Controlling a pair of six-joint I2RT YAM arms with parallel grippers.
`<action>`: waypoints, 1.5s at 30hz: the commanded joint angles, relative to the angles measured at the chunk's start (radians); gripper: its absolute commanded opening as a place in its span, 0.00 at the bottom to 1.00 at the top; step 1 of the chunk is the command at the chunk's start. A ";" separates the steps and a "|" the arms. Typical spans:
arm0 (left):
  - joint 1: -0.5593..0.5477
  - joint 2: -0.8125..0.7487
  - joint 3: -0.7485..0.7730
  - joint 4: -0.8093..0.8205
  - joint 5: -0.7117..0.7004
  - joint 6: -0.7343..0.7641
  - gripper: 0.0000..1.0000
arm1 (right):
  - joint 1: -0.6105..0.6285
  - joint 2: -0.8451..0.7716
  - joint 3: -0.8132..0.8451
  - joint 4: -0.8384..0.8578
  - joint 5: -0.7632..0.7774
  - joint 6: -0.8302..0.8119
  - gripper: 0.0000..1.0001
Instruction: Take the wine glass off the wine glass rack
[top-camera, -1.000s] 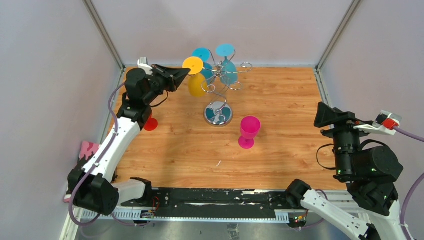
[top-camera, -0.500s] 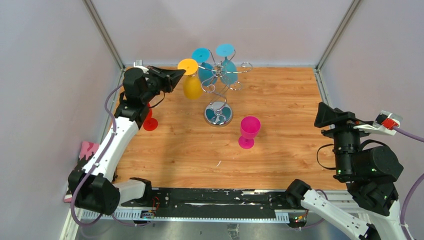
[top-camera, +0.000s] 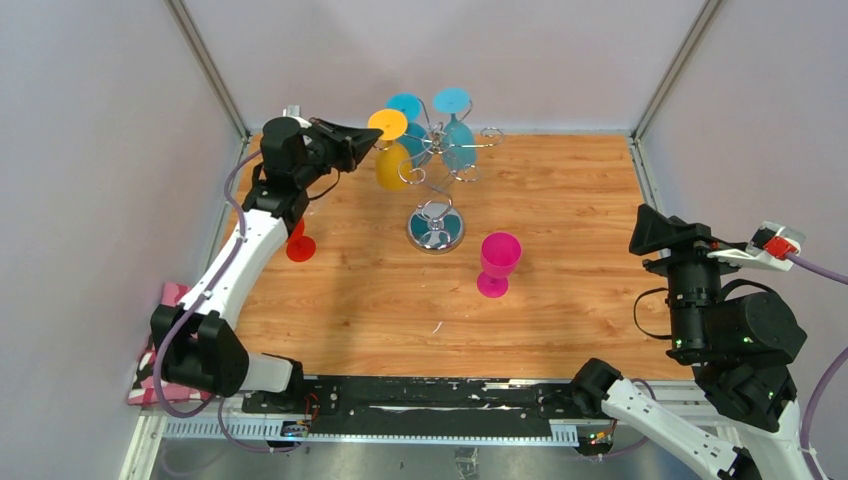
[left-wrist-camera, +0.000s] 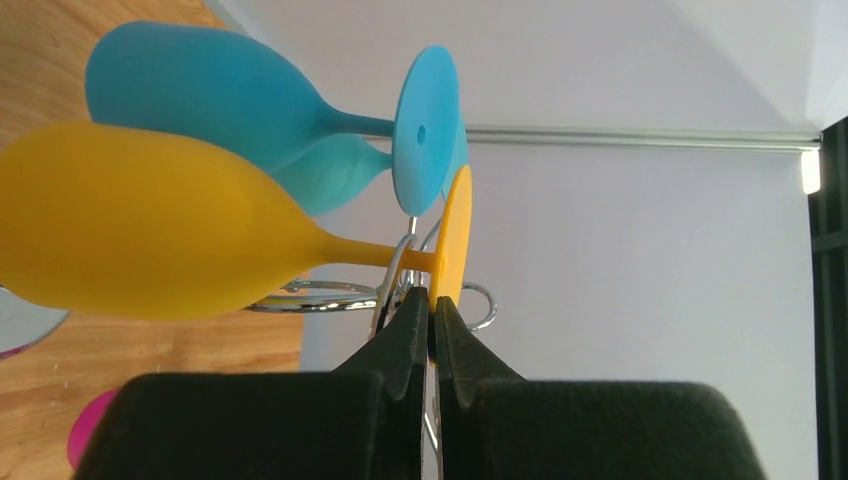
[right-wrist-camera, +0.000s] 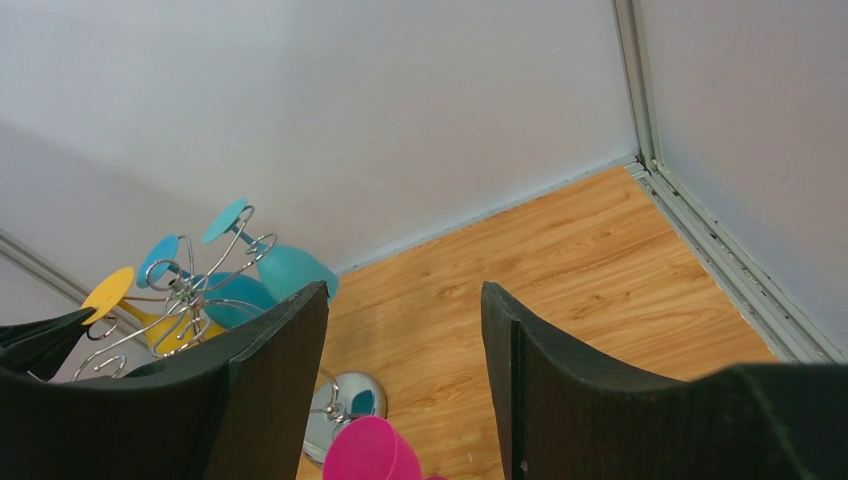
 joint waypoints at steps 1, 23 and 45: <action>-0.034 -0.014 0.031 0.031 0.019 0.026 0.00 | 0.016 -0.007 -0.003 0.024 0.029 -0.010 0.63; -0.062 -0.470 -0.112 -0.257 -0.126 0.199 0.00 | 0.017 -0.003 -0.027 0.009 -0.039 0.030 0.63; -0.328 0.015 0.208 1.004 0.631 0.160 0.00 | 0.016 0.248 0.212 0.096 -0.528 -0.203 0.71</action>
